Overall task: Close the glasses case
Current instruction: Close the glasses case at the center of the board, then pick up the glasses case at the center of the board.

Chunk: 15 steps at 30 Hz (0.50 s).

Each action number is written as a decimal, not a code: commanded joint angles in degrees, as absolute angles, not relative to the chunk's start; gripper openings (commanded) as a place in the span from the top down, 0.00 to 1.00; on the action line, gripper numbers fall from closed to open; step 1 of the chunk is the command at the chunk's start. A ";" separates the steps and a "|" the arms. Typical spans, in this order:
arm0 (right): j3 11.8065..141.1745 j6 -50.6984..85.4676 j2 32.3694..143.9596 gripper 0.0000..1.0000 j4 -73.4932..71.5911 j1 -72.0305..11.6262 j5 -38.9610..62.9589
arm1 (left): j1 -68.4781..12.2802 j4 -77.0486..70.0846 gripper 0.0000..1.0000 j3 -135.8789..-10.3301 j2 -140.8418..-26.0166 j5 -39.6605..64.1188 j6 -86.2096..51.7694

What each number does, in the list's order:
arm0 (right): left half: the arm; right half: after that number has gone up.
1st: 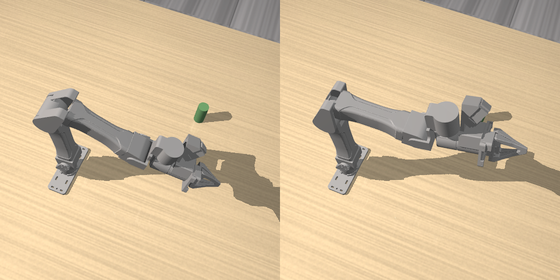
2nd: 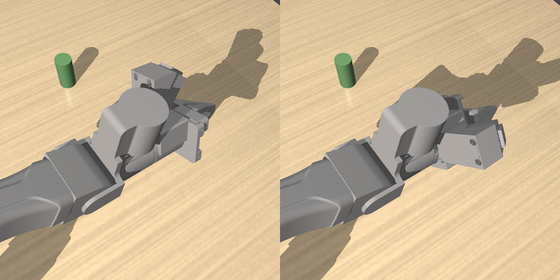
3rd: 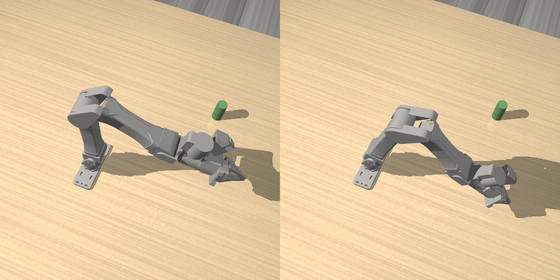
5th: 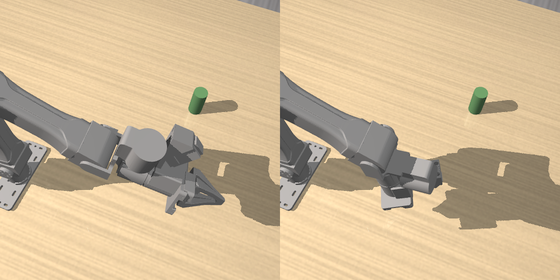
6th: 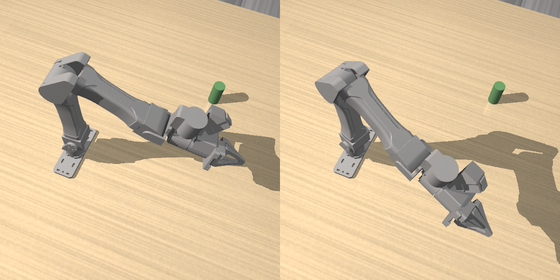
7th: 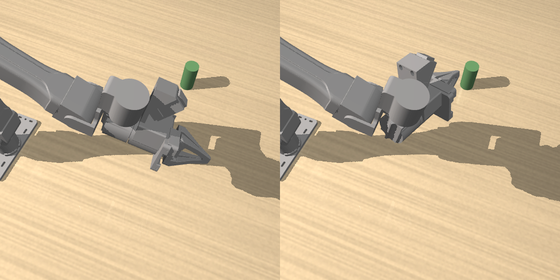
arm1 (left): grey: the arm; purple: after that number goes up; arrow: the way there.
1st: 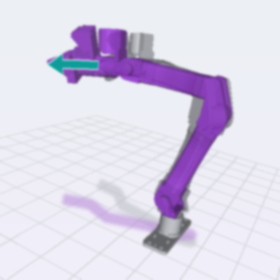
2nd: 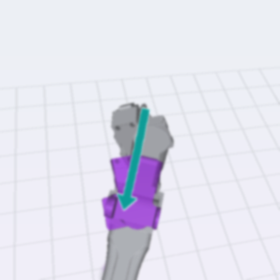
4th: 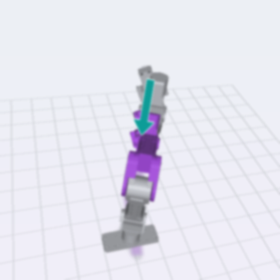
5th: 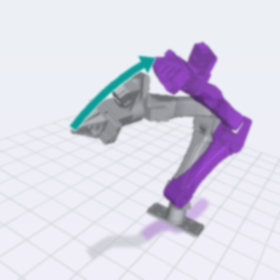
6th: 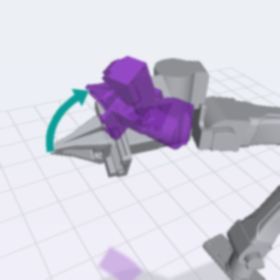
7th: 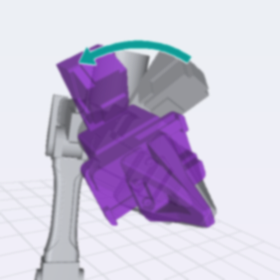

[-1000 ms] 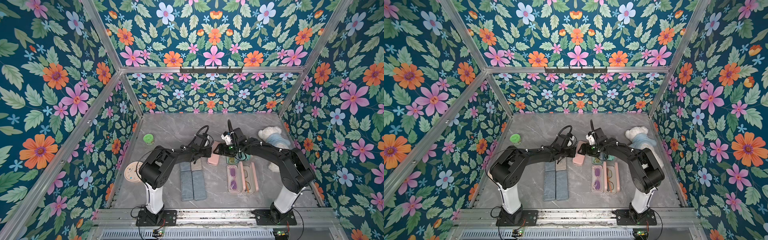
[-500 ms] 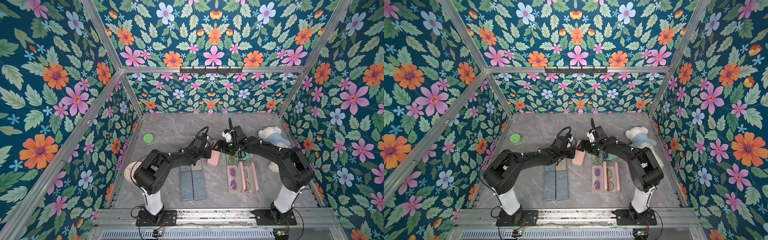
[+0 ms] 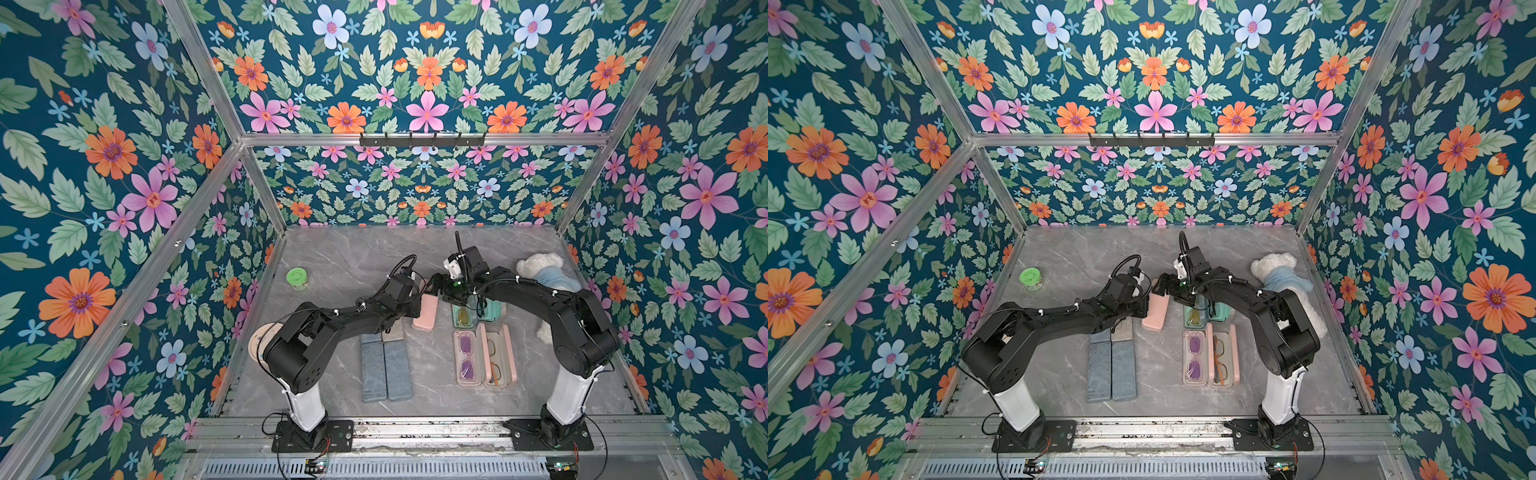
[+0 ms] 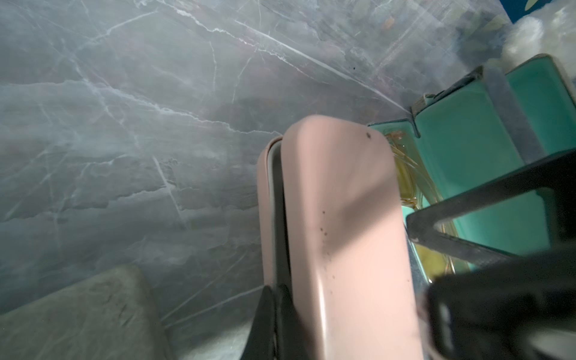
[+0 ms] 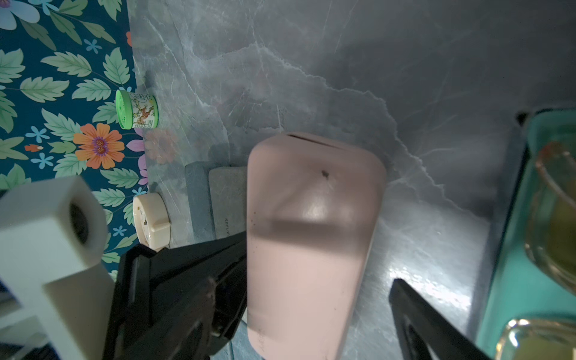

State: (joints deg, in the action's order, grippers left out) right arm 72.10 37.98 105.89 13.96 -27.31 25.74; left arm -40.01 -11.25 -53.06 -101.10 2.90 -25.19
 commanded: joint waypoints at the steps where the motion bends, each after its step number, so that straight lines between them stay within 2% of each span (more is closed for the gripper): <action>1: 73.41 39.50 106.77 0.11 16.07 -27.40 25.18 | -39.99 -14.24 0.97 -53.15 -100.63 2.55 -24.87; 15: 76.33 41.15 110.11 0.11 16.55 -27.89 24.87 | -40.25 -14.41 0.97 -53.08 -100.55 2.81 -24.96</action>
State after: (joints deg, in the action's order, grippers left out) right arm 75.44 40.34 109.54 15.84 -27.57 25.32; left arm -40.16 -11.84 -52.84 -100.90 2.92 -25.19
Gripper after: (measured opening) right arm 0.893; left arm 0.057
